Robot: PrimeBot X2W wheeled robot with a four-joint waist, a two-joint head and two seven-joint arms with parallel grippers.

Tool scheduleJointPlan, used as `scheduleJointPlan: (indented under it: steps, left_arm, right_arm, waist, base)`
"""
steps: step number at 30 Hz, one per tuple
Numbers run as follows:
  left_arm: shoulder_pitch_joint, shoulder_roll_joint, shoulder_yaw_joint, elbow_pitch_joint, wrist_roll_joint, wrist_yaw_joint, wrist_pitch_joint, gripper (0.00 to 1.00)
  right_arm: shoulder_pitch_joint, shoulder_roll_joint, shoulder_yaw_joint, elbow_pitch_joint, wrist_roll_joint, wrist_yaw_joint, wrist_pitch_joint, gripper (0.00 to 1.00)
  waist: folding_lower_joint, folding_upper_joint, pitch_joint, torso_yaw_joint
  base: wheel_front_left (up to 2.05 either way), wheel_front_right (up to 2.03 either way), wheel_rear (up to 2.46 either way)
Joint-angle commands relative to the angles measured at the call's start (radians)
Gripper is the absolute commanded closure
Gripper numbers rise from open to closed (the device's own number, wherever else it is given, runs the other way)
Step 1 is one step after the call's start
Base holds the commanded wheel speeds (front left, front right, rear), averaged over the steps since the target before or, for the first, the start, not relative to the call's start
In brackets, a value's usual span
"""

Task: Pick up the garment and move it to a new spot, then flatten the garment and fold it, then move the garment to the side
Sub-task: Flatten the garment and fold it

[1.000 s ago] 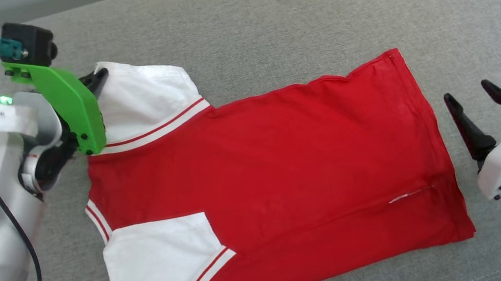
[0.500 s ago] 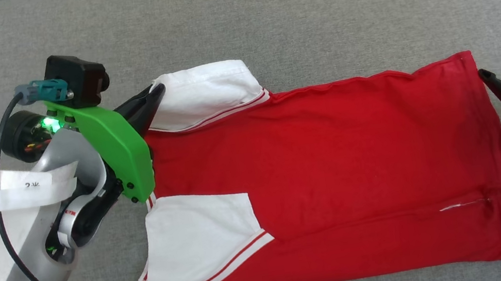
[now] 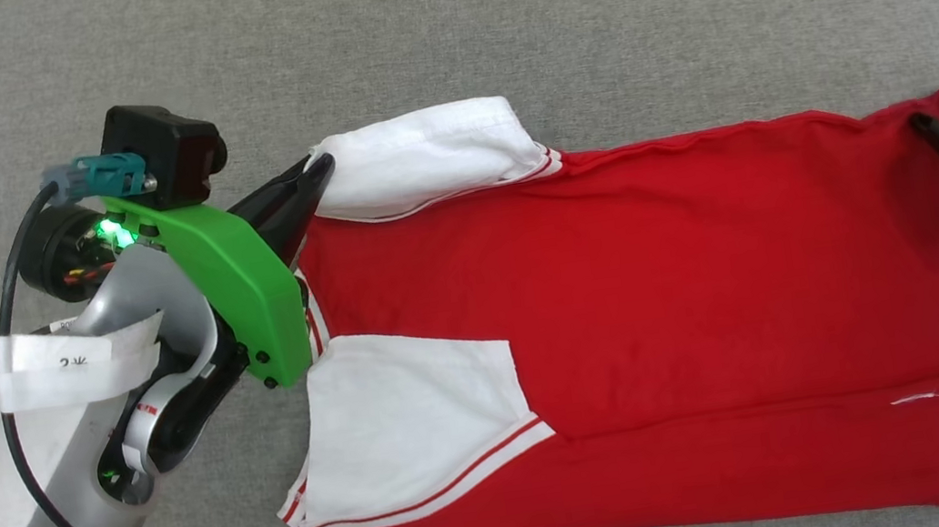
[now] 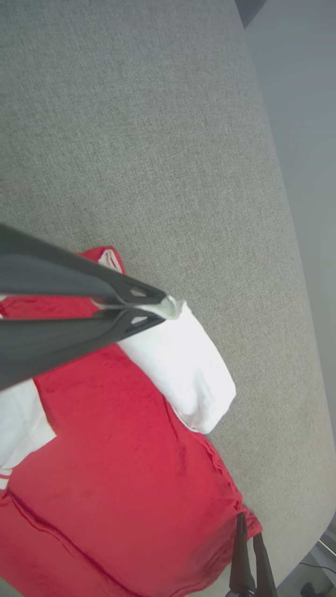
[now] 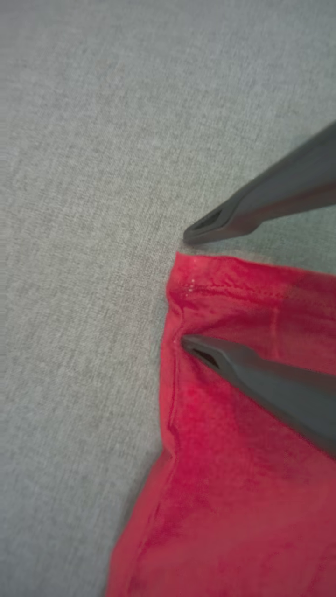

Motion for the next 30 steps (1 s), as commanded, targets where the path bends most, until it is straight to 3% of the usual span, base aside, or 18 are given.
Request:
scheduleJointPlan:
  steps: [1, 5, 6, 7, 8, 23, 30]
  left_arm:
    - [0.007, -0.005, -0.001, 0.001, 0.002, -0.004, -0.008, 1.00]
    - [0.011, -0.010, -0.004, 0.014, -0.002, -0.006, -0.014, 1.00]
    - [0.013, -0.010, -0.004, 0.019, -0.002, -0.006, -0.016, 1.00]
    - [0.014, -0.010, -0.004, 0.026, 0.000, -0.004, -0.018, 1.00]
    - [0.015, -0.009, -0.005, 0.032, 0.004, -0.003, -0.020, 1.00]
    - [0.122, -0.016, 0.028, 0.128, -0.040, 0.036, -0.099, 1.00]
    - [0.198, -0.017, 0.033, 0.146, -0.059, 0.059, -0.130, 1.00]
  right_arm:
    - [-0.004, 0.001, 0.025, 0.022, 0.006, -0.001, -0.004, 0.00]
    - [-0.003, 0.000, 0.076, 0.051, 0.026, -0.001, -0.002, 0.00]
    - [-0.002, 0.001, 0.087, 0.056, 0.031, -0.001, -0.003, 0.12]
    - [-0.002, 0.000, 0.098, 0.062, 0.036, -0.001, -0.008, 0.65]
    - [-0.004, -0.001, 0.105, 0.064, 0.041, -0.001, -0.018, 1.00]
    - [0.027, 0.052, 0.029, 0.173, 0.103, -0.001, -0.368, 1.00]
    - [0.109, 0.083, 0.004, 0.193, 0.171, -0.001, -0.474, 1.00]
  waist:
    - [0.0000, 0.0000, 0.006, 0.008]
    - [0.0000, 0.0000, 0.005, 0.011]
    - [0.0000, 0.0000, 0.003, 0.011]
    - [0.0000, 0.0000, 0.002, 0.011]
    - [0.0000, 0.0000, -0.001, 0.011]
    - [0.0000, 0.0000, -0.134, -0.025]
    - [0.0000, 0.0000, -0.205, -0.039]
  base:
    - [0.00, 0.00, 0.00]
    - [0.00, 0.00, 0.00]
    - [0.00, 0.00, 0.00]
    - [0.00, 0.00, 0.00]
    - [0.00, 0.00, 0.00]
    - [0.00, 0.00, 0.00]
    - [0.00, 0.00, 0.00]
